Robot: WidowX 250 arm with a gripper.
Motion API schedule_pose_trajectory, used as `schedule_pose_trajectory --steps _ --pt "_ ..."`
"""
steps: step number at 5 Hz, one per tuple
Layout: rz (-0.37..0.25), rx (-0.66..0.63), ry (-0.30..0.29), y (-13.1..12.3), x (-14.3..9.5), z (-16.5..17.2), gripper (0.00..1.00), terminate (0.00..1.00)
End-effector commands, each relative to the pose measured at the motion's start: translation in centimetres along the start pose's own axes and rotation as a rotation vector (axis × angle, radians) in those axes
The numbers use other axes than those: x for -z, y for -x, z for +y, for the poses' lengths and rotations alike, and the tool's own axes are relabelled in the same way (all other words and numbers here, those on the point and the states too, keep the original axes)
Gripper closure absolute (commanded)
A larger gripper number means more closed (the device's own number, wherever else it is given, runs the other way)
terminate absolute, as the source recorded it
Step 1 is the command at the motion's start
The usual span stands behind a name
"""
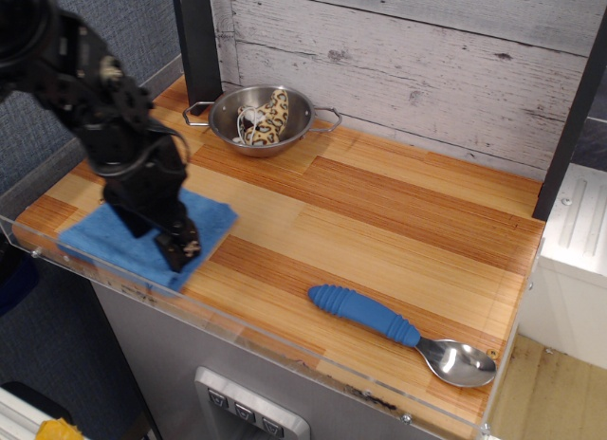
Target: Move the blue cloth on the left edge of the table.
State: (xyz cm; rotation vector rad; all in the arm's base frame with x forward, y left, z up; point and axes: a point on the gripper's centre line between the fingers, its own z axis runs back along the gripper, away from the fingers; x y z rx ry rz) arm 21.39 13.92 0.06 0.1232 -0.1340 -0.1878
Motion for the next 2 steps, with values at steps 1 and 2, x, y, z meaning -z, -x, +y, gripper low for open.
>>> schedule_pose_trajectory --steps 1,2 --pt "0.099 0.001 0.073 4.15 3.01 0.32 0.0 0.0" --pt "0.09 -0.005 0.065 4.09 2.86 0.54 0.0 0.0"
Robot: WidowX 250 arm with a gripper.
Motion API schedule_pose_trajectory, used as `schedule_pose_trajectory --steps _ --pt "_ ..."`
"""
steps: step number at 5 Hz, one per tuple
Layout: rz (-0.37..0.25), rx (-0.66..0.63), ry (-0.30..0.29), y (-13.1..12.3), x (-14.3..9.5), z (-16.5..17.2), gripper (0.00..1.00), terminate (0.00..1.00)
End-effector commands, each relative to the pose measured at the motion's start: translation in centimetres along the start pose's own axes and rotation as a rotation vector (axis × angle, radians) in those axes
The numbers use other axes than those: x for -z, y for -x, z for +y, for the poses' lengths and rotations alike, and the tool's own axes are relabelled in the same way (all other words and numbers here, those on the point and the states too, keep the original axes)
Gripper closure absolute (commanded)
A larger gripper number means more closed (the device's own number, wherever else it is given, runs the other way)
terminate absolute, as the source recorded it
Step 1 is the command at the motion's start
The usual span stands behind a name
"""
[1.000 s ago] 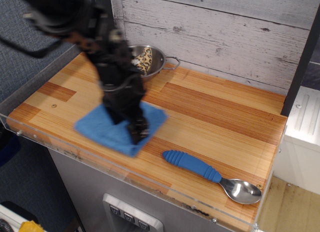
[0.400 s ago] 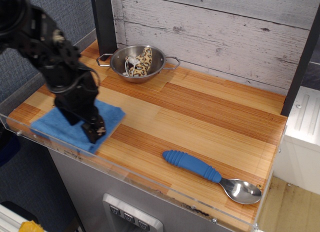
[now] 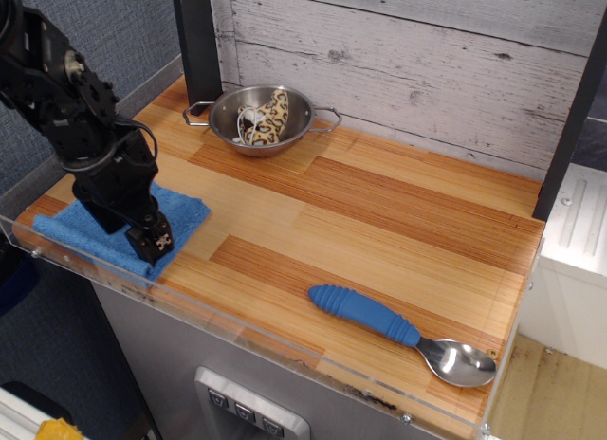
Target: Move the blue cloth on the left edge of the table.
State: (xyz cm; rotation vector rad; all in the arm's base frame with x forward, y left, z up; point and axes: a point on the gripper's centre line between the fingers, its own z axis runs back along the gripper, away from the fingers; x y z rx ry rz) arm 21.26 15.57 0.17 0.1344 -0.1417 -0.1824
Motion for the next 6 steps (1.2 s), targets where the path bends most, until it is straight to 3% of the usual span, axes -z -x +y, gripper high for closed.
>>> schedule_pose_trajectory --steps 1,4,6 --pt "0.074 -0.001 0.075 3.0 2.3 -1.1 0.0 0.0" --pt "-0.011 0.013 0.005 -2.3 -3.8 0.1 0.0 0.0" --pt "-0.048 0.038 -0.024 -3.4 -6.4 -1.3 0.0 0.0"
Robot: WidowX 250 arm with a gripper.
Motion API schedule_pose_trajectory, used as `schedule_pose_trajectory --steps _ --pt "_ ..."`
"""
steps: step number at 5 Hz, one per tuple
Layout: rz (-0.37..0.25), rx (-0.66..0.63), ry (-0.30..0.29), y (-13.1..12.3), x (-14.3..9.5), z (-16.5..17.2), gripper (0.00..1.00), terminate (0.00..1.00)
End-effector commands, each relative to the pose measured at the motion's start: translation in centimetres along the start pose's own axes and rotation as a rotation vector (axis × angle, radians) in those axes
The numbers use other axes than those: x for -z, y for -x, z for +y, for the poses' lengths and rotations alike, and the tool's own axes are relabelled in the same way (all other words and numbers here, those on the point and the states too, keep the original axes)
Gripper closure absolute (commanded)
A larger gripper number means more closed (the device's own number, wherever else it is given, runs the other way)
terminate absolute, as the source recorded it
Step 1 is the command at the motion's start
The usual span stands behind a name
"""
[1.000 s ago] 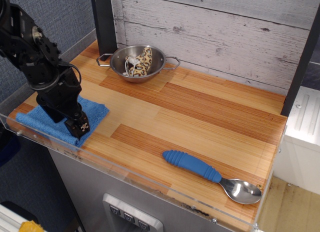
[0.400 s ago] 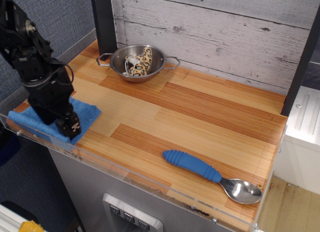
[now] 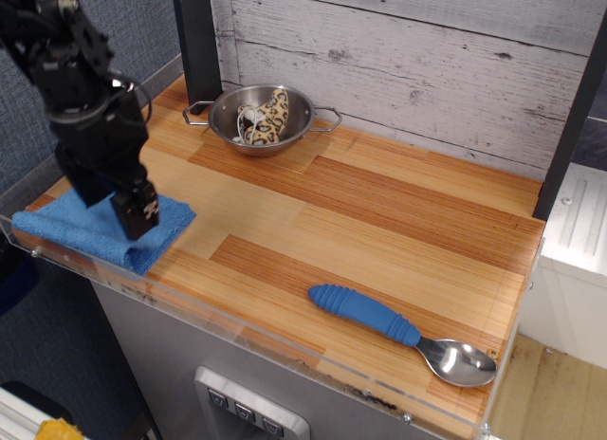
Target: Move the blue cloth on the left edge of the table.
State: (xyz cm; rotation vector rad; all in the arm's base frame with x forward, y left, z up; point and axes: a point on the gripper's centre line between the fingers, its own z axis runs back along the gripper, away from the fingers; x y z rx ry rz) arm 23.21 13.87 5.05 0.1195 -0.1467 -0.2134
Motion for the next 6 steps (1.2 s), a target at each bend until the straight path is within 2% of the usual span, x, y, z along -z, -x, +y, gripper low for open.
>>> schedule_pose_trajectory --steps 1,2,5,6 --pt "-0.062 0.006 -0.056 -0.9 -3.1 -0.5 0.0 0.0" --pt "-0.1 0.004 -0.079 -0.9 -5.4 0.8 0.0 0.0" --pt "-0.1 0.004 -0.079 -0.9 -5.4 0.8 0.0 0.0" --pt "-0.1 0.004 -0.079 -0.9 -5.4 0.8 0.0 1.0"
